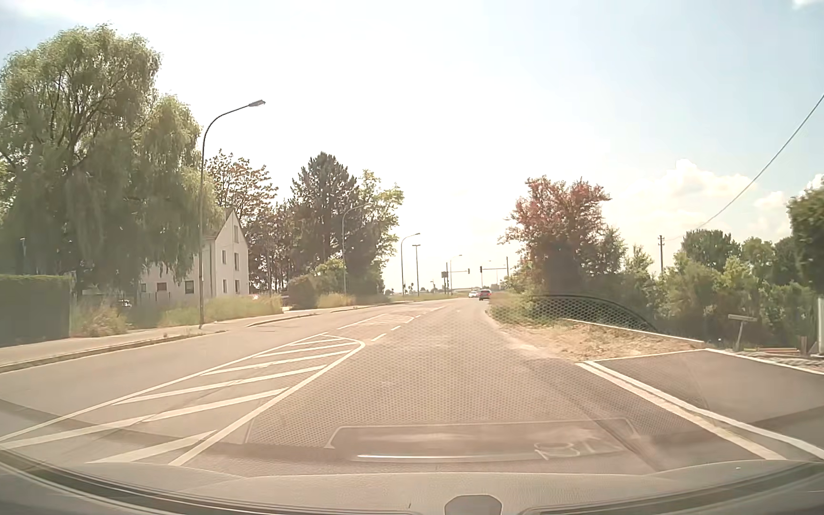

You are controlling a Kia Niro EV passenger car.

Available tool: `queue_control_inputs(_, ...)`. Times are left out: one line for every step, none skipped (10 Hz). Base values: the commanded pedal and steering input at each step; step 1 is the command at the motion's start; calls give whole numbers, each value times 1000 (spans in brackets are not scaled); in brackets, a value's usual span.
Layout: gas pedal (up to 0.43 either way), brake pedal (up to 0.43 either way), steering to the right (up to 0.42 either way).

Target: Follow the waypoints while adhering to traffic rules and regulations

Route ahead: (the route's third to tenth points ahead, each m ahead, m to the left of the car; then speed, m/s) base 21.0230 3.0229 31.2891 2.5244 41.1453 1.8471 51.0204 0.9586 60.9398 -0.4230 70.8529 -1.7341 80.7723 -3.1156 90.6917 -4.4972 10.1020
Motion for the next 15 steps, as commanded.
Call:
queue_control_inputs(150, 0, 2)
queue_control_inputs(150, 0, 1)
queue_control_inputs(150, 0, 1)
queue_control_inputs(150, 0, 1)
queue_control_inputs(150, 0, 1)
queue_control_inputs(150, 0, 1)
queue_control_inputs(150, 0, 1)
queue_control_inputs(150, 0, 1)
queue_control_inputs(150, 0, 0)
queue_control_inputs(150, 0, 0)
queue_control_inputs(150, 0, 0)
queue_control_inputs(150, 0, 0)
queue_control_inputs(150, 0, -1)
queue_control_inputs(150, 0, -1)
queue_control_inputs(150, 0, -1)
